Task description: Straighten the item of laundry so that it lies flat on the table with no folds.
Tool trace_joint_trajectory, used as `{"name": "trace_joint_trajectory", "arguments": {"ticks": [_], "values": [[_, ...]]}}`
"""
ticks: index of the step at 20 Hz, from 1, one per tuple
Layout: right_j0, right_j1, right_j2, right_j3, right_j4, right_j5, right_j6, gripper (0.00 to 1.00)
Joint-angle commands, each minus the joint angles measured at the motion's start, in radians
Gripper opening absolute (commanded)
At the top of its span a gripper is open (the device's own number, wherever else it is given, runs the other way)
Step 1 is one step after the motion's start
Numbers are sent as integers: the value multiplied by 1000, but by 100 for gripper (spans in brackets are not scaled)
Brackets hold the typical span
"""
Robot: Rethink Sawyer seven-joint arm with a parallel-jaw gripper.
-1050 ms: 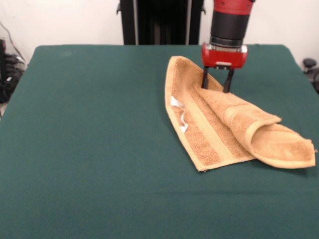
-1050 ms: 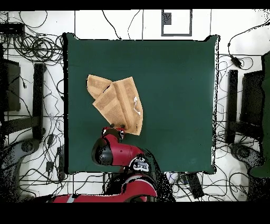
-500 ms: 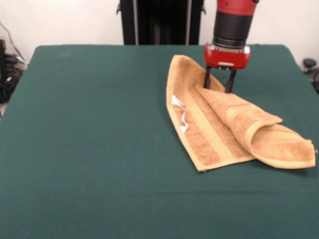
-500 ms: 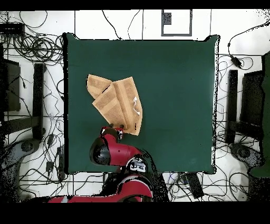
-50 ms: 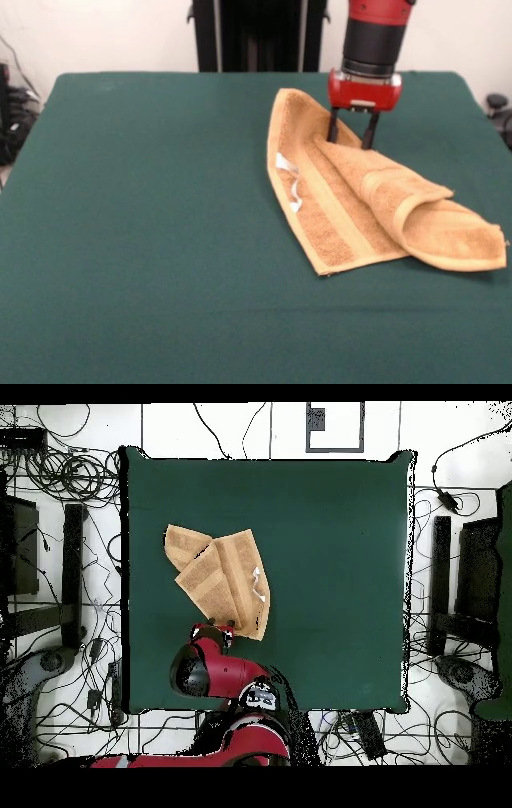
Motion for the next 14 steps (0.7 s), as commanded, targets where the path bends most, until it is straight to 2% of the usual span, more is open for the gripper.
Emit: {"name": "trace_joint_trajectory", "arguments": {"ticks": [1, 14], "values": [[59, 98, 158, -102, 90, 4, 257, 100], [106, 86, 146, -100, 170, 22, 262, 100]]}}
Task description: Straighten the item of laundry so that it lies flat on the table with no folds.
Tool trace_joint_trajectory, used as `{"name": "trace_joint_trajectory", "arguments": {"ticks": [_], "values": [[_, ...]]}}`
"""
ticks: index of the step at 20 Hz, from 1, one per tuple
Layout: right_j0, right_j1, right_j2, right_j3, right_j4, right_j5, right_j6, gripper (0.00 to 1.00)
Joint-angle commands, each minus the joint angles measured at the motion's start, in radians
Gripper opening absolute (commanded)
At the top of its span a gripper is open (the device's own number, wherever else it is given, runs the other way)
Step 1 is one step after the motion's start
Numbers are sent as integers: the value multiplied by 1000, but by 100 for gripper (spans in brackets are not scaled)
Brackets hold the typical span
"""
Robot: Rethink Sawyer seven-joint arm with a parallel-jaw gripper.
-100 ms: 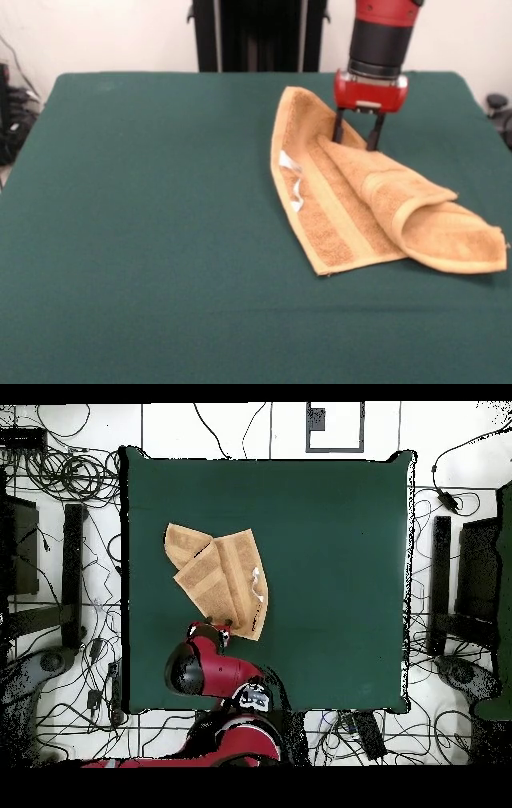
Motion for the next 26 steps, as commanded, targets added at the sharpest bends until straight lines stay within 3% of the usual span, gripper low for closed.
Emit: {"name": "trace_joint_trajectory", "arguments": {"ticks": [1, 12, 18, 26], "values": [[77, 83, 146, -99, 108, 24, 263, 100], [88, 49, 157, -81, 151, 54, 258, 100], [68, 23, 190, -56, 133, 56, 270, 100], [115, 7, 170, -70, 193, 85, 276, 100]]}}
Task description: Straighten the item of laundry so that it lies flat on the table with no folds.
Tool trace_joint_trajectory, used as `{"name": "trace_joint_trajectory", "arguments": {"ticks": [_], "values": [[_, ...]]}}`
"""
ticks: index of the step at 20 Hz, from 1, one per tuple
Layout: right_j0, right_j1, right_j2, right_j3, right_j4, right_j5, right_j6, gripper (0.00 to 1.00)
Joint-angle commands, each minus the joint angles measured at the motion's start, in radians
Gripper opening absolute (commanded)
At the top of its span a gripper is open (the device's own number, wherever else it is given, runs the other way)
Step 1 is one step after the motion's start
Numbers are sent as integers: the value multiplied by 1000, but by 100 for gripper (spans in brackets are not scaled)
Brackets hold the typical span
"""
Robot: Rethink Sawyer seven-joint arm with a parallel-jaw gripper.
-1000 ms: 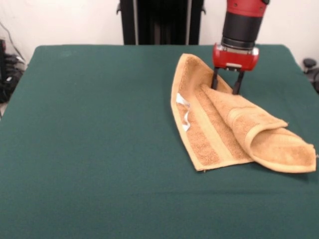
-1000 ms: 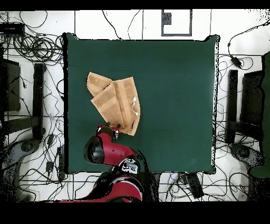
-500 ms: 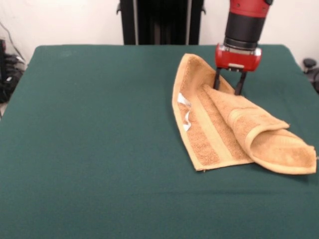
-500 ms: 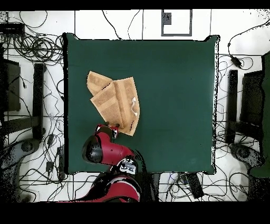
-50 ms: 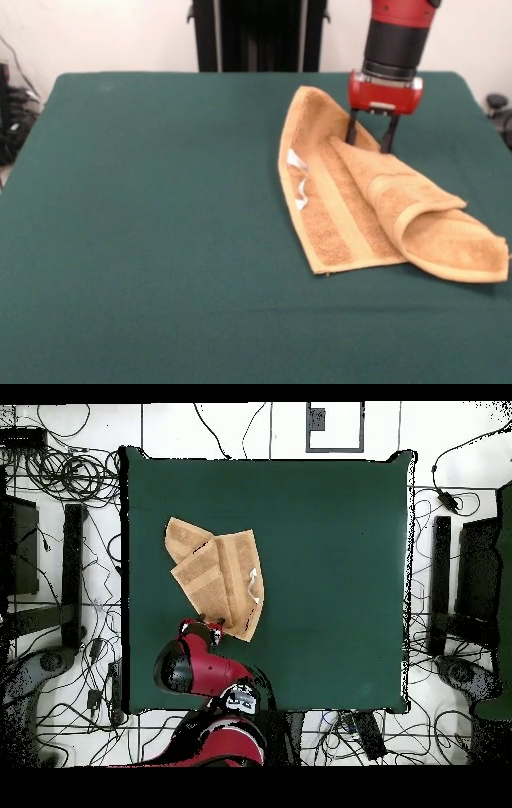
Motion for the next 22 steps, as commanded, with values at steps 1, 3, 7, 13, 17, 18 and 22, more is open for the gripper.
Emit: {"name": "trace_joint_trajectory", "arguments": {"ticks": [1, 3, 7, 13, 17, 18, 22], "values": [[82, 11, 158, -76, 121, 89, 278, 100], [100, 12, 154, -86, 154, 96, 282, 100], [125, 15, 152, -102, 206, 100, 279, 100], [143, 15, 150, -116, 252, 107, 265, 100], [131, 17, 158, -114, 243, 98, 254, 100], [125, 19, 159, -113, 233, 96, 248, 100], [103, 23, 144, -101, 201, 87, 223, 100]]}}
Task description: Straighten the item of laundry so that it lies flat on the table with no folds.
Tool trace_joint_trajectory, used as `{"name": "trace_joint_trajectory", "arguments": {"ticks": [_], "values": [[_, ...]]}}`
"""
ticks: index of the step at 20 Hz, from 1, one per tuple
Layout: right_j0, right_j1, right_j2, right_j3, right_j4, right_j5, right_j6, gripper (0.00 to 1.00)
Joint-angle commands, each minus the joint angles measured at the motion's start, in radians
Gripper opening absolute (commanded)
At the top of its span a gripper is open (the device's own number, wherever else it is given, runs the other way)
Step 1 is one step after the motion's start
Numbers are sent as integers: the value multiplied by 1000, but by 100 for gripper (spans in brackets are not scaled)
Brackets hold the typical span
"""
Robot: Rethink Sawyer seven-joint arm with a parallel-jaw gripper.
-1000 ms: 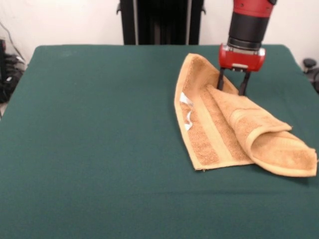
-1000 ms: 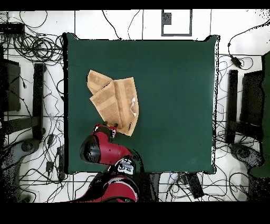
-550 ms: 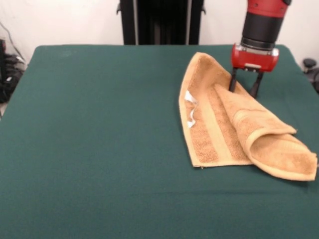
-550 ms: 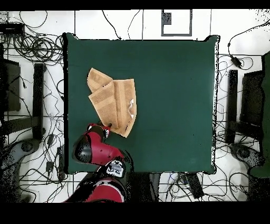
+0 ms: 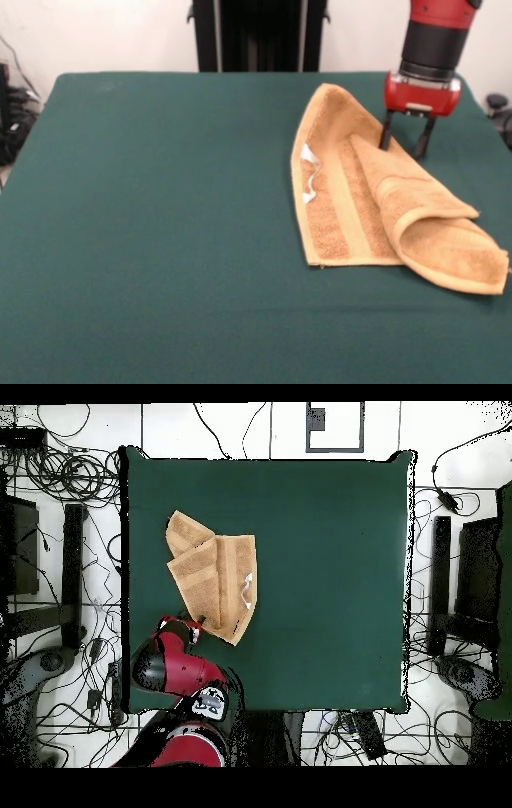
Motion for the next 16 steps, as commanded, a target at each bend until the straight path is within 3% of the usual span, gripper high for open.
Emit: {"name": "trace_joint_trajectory", "arguments": {"ticks": [1, 6, 13, 14, 16], "values": [[-28, 26, 136, -80, 7, 77, 217, 100], [7, -13, 42, -43, 26, 115, 175, 100], [15, -24, 12, -25, 16, 120, 164, 100], [15, -24, 11, -26, 13, 122, 161, 0], [19, -25, 9, -23, 16, 122, 163, 0]]}}
